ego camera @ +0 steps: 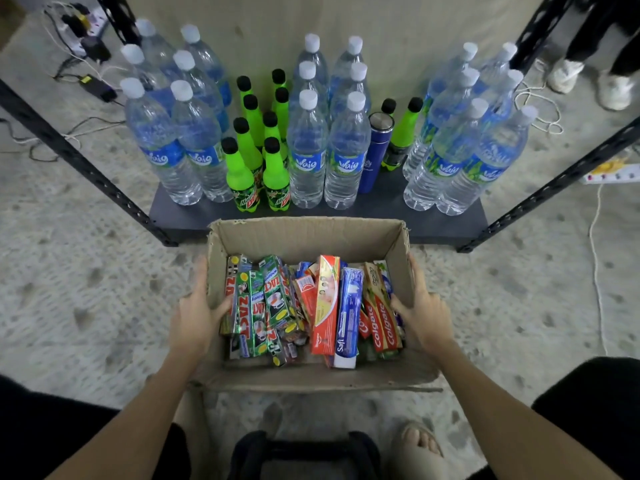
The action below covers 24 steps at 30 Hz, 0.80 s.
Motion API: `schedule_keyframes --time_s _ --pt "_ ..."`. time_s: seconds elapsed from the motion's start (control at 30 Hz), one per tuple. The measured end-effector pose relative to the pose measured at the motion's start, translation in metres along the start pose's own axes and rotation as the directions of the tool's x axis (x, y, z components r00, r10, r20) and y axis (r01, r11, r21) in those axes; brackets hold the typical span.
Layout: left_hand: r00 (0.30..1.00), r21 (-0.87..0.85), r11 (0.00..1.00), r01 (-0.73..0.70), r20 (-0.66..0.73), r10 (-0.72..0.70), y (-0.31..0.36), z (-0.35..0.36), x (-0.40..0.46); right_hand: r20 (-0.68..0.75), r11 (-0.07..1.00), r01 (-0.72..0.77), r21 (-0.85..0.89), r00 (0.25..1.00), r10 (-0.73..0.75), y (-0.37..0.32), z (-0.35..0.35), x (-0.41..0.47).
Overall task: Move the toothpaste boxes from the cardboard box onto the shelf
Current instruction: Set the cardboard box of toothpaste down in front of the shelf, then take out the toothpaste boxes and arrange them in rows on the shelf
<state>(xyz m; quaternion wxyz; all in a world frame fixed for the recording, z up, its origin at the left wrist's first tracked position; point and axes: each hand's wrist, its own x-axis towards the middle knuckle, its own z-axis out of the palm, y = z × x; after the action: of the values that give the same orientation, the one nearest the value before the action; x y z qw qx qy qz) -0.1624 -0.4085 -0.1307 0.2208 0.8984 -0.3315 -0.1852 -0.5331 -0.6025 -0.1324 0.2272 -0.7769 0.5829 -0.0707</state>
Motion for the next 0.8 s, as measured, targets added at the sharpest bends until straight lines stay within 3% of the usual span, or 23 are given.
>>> schedule_keyframes --time_s 0.3,0.47,0.53,0.63,0.7,0.77,0.8 --pt "0.998 0.094 0.994 -0.062 -0.007 0.063 0.011 -0.002 -0.001 -0.064 0.997 -0.024 -0.079 0.998 0.018 -0.006 0.005 -0.001" --pt "0.943 0.459 0.872 -0.171 -0.181 0.28 0.014 0.002 -0.004 -0.306 0.922 0.04 -0.386 0.937 -0.169 -0.009 0.006 -0.005" --pt "0.914 0.533 0.816 -0.224 -0.176 0.366 0.026 0.004 -0.005 -0.385 0.892 0.059 -0.449 0.888 -0.253 -0.017 0.003 -0.008" --pt "0.907 0.394 0.835 -0.384 -0.011 0.422 0.063 0.026 -0.009 -0.355 0.921 0.157 -0.358 0.889 -0.289 -0.04 0.008 -0.011" --pt "0.92 0.137 0.912 -0.388 0.124 0.373 0.09 0.051 -0.012 -0.242 0.97 0.154 -0.188 0.95 -0.197 -0.057 0.019 -0.015" --pt "0.921 -0.111 0.945 -0.309 0.213 0.326 0.112 0.076 -0.011 -0.074 0.995 -0.044 0.087 0.996 0.051 -0.072 0.03 -0.02" --pt "0.92 -0.188 0.941 -0.281 0.226 0.32 0.121 0.088 -0.009 0.017 0.966 -0.175 0.19 0.984 0.175 -0.075 0.037 -0.021"
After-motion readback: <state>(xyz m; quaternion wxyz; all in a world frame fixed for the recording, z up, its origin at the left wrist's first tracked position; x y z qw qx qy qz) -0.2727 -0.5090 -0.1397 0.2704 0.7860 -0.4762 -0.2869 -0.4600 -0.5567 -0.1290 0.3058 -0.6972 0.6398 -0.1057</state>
